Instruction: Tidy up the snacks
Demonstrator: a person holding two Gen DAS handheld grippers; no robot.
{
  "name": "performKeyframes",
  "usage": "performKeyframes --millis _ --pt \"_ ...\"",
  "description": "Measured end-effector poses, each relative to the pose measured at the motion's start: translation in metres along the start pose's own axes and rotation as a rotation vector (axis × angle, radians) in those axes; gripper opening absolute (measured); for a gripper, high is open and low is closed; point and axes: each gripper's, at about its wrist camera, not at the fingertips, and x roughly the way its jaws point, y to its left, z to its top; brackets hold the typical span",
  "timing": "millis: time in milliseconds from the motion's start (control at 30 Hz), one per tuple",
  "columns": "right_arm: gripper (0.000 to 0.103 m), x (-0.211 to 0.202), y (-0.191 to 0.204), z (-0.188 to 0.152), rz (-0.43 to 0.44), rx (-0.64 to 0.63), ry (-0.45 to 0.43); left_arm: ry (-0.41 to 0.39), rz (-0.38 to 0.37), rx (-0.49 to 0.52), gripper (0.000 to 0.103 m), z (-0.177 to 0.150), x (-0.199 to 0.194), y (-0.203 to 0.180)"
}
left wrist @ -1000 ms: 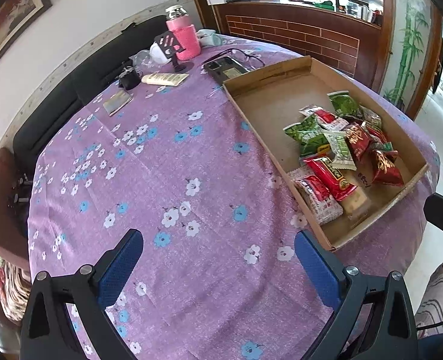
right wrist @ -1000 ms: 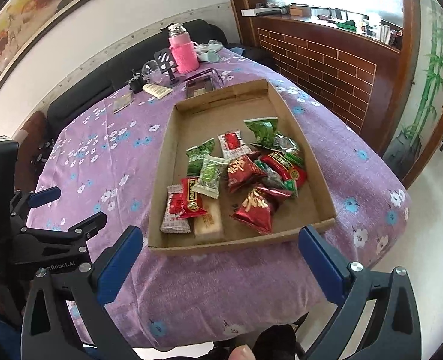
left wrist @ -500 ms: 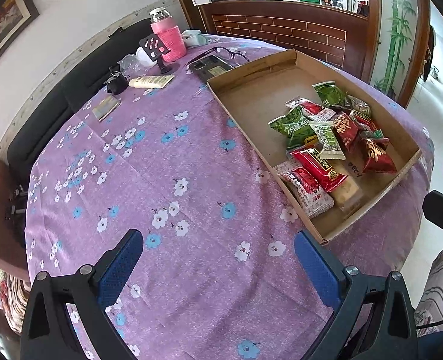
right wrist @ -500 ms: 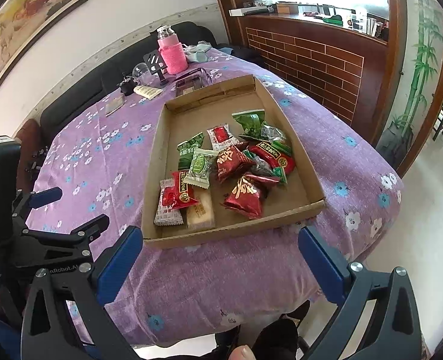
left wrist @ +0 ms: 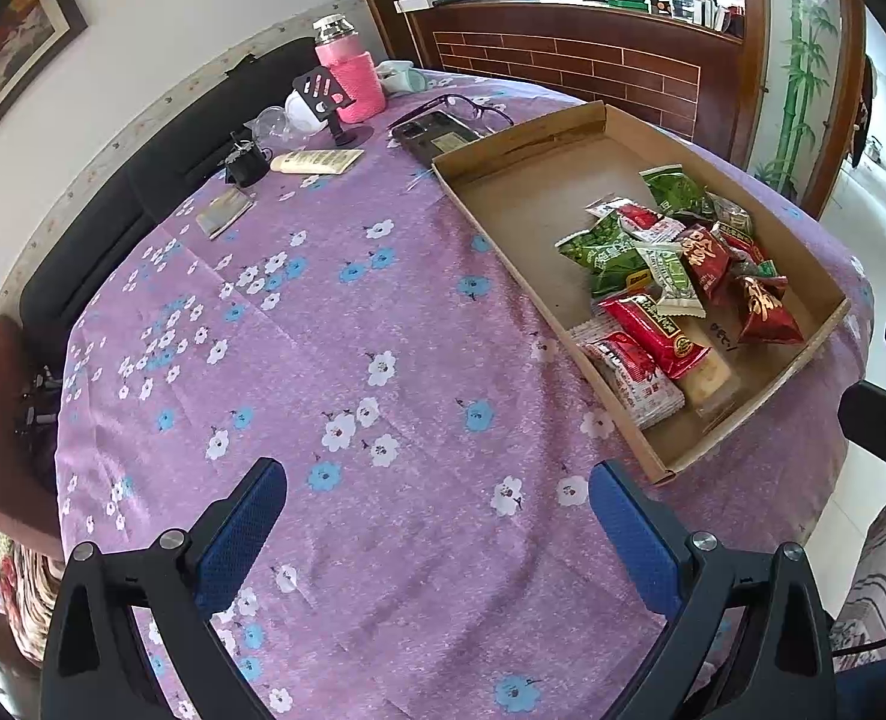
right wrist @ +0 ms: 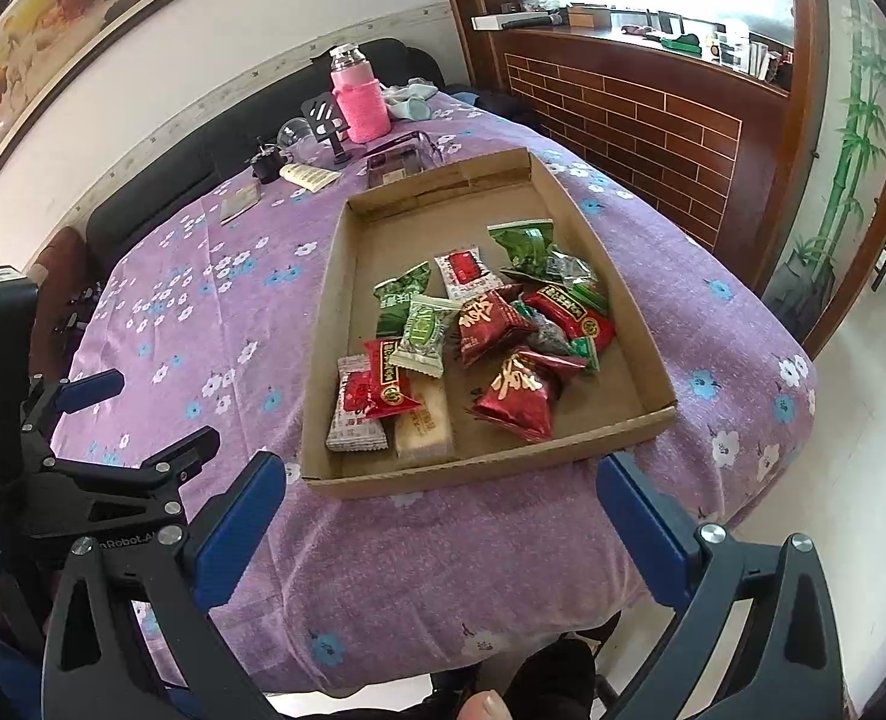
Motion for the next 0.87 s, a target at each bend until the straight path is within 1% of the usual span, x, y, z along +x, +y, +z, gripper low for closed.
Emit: performKeyframes --millis 433,700,867 --pt "0.103 0.006 0.005 0.001 0.006 -0.002 0.010 0.004 0.011 -0.004 0.102 -0.003 0.002 0.005" --pt "0.103 0.010 0.012 -0.001 0.016 -0.016 0.020 0.016 0.009 -0.017 0.102 -0.010 0.003 0.012" --pt "0.103 0.015 0.018 -0.003 0.028 -0.025 0.033 0.012 0.032 -0.027 0.102 -0.017 0.001 0.019"
